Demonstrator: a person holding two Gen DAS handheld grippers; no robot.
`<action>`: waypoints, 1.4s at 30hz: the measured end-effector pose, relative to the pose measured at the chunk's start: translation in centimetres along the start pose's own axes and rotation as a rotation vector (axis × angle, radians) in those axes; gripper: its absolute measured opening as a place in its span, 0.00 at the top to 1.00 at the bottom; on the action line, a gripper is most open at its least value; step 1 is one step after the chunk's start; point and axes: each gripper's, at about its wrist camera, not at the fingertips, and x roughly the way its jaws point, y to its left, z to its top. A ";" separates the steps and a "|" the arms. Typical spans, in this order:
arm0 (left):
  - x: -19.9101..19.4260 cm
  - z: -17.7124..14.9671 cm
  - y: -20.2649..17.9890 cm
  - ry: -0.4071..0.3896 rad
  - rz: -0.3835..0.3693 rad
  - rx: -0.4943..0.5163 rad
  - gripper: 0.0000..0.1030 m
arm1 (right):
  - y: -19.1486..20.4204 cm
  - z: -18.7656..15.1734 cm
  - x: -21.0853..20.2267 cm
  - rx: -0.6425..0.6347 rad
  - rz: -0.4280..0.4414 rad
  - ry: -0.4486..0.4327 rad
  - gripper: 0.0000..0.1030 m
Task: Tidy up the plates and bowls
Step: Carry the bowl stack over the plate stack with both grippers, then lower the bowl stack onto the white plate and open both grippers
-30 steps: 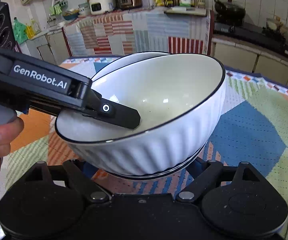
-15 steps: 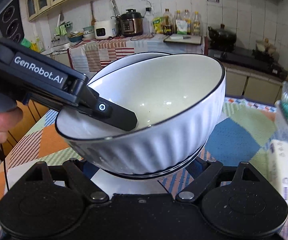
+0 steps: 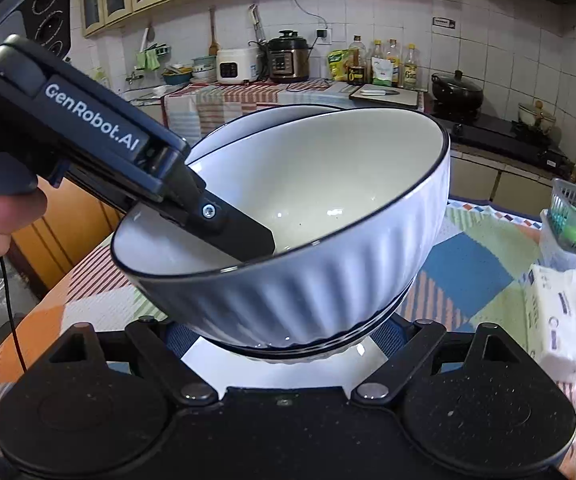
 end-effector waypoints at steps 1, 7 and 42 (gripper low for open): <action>-0.1 -0.4 0.1 0.002 0.002 -0.004 0.60 | 0.1 -0.2 -0.1 0.002 0.009 0.002 0.12; 0.1 -2.6 0.6 0.023 0.012 -0.027 0.60 | 1.2 -1.7 -0.3 -0.007 0.029 0.032 0.12; 6.0 -6.0 4.5 0.007 0.086 -0.170 0.59 | 1.5 -6.3 4.3 -0.025 0.024 0.148 0.12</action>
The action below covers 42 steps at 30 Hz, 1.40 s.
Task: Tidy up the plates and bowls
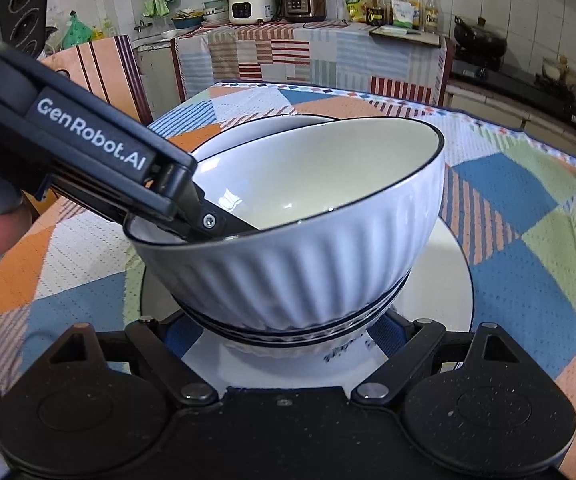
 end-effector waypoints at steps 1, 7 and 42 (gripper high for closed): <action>0.0 0.0 0.1 -0.003 -0.002 -0.004 0.59 | 0.0 0.0 0.0 -0.006 -0.005 -0.006 0.12; 0.1 -0.2 -0.3 -0.015 0.012 0.019 0.58 | 0.1 0.0 0.2 -0.011 -0.027 -0.021 0.11; -14.7 -5.5 -6.5 -0.181 0.248 0.214 0.32 | 0.3 0.2 -14.2 0.196 -0.138 -0.142 0.09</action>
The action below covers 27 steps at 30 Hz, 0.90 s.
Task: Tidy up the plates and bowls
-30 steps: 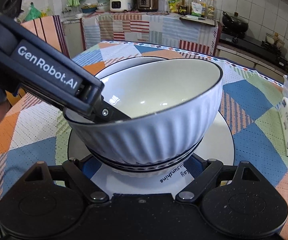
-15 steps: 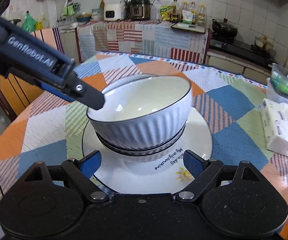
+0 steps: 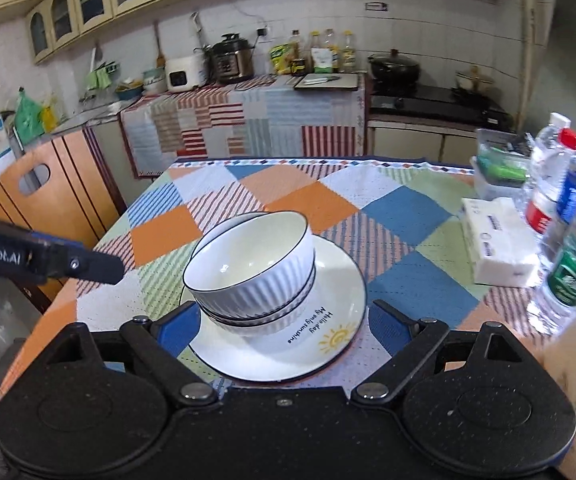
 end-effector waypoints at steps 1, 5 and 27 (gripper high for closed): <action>-0.5 -0.2 -0.1 0.000 0.013 0.003 0.32 | -0.1 0.1 -0.5 0.006 -0.005 -0.001 0.09; -3.4 -0.7 -1.3 -0.047 0.068 0.067 0.28 | 0.4 0.9 -2.0 -0.008 -0.040 0.011 0.09; -7.1 -5.2 -3.7 -0.034 0.134 0.073 0.14 | 1.6 -1.3 -8.1 0.049 -0.085 0.059 0.05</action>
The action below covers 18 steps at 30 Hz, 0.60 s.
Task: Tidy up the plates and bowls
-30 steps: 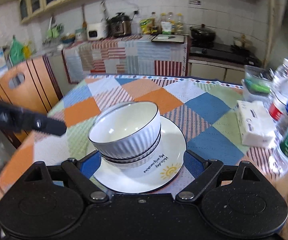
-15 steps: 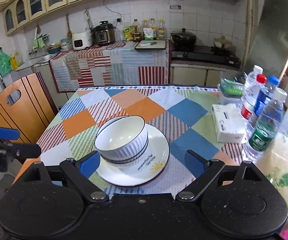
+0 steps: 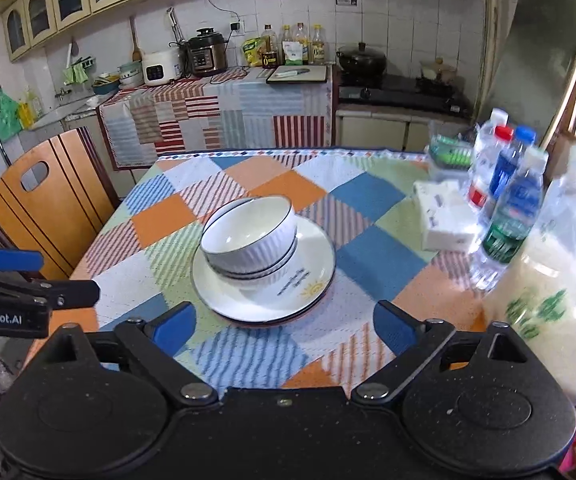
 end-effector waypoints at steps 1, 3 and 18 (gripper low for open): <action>0.1 -0.1 0.0 0.003 0.001 -0.003 0.14 | -0.1 -0.2 0.3 0.019 0.001 0.009 0.05; 0.1 -0.4 0.1 0.008 0.004 -0.010 0.14 | -0.1 -0.7 0.7 0.041 0.009 0.022 0.05; 0.2 -1.9 2.3 0.005 0.057 -0.087 0.00 | 2.2 -1.6 0.5 -0.037 -0.057 0.011 0.05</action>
